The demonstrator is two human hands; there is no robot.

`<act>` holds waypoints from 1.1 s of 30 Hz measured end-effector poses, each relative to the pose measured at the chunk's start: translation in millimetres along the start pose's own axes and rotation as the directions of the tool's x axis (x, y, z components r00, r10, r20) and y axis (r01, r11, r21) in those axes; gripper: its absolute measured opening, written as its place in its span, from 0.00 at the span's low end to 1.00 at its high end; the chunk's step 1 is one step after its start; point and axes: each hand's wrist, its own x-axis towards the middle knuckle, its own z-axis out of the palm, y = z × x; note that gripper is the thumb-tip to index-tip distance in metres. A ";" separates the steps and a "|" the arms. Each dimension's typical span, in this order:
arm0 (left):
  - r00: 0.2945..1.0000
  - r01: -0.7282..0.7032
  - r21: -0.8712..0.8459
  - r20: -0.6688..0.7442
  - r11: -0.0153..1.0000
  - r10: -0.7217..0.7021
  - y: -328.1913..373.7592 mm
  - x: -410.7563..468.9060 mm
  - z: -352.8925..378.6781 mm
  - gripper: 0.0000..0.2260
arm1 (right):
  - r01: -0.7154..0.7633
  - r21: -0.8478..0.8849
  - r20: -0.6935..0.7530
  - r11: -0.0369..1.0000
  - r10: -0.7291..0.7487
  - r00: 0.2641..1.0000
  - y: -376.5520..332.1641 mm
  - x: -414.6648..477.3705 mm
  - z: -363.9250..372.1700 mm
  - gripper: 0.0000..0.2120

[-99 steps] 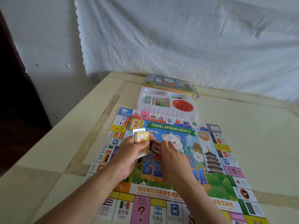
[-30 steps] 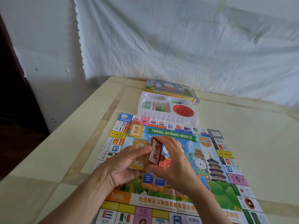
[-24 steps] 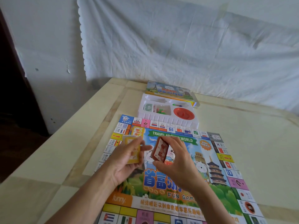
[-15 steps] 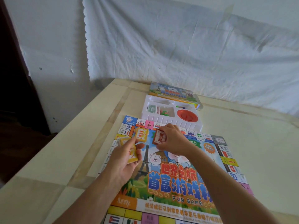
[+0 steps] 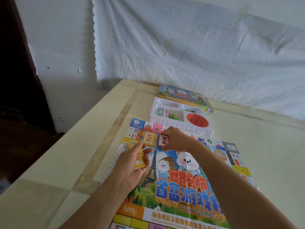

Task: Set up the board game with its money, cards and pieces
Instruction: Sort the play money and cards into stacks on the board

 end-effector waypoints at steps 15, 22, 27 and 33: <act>1.000 0.002 0.011 0.018 1.000 -0.002 -1.0 2.0 -1.6 0.06 | 0.003 0.016 0.032 1.000 -0.003 0.999 3.1 1.7 1.0 0.14; 0.997 0.031 -0.009 0.068 0.999 -0.030 -0.7 4.3 -4.1 0.08 | -0.052 0.187 -0.089 0.981 0.070 0.994 -2.9 -17.6 -4.2 0.27; 0.981 0.066 -0.088 0.191 0.994 -0.048 2.4 -0.3 -2.9 0.14 | -0.027 0.419 -0.343 0.907 0.186 0.921 -15.9 -66.0 -8.7 0.21; 0.918 0.079 0.100 0.382 0.992 -0.111 -4.0 -11.1 2.1 0.14 | 0.006 0.789 -0.257 0.615 0.320 0.912 -48.0 -128.8 16.8 0.04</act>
